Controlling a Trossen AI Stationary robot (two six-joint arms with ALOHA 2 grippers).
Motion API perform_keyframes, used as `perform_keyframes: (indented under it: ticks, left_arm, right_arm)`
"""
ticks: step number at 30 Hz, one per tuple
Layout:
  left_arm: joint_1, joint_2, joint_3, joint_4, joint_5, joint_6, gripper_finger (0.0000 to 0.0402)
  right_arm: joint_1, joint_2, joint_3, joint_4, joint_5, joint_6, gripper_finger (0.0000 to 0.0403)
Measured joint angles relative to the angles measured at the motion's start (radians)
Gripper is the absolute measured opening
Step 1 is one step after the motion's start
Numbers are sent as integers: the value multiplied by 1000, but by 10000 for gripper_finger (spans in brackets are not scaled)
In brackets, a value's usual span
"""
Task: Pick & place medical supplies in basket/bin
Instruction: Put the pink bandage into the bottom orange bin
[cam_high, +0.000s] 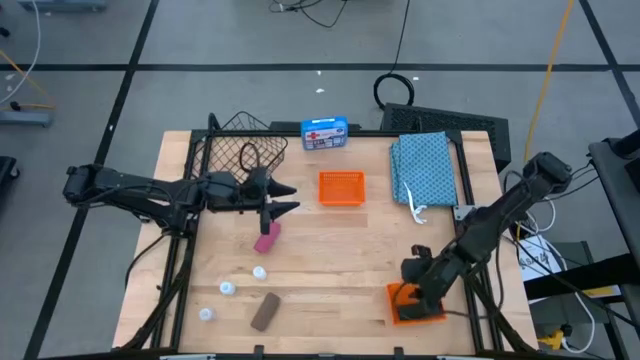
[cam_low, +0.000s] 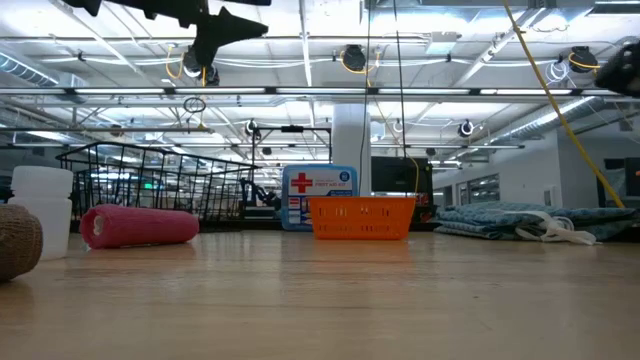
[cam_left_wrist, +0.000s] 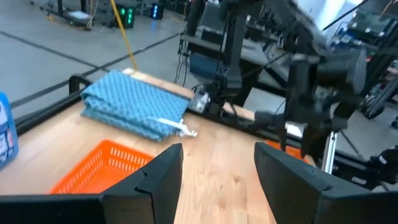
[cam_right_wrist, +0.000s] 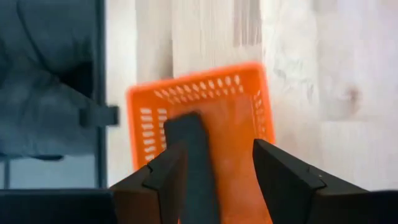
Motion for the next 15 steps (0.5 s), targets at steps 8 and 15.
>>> perform_keyframes:
  ticks: [8, 15]
  left_arm:
    - [-1, 0, 0, -118, 45, -62, 209]
    - [-8, 0, 0, -279, 145, -146, 209]
  right_arm:
    - [-6, -110, 0, 150, 342, -305, 171]
    - [-7, -188, 0, 376, 517, -649, 171]
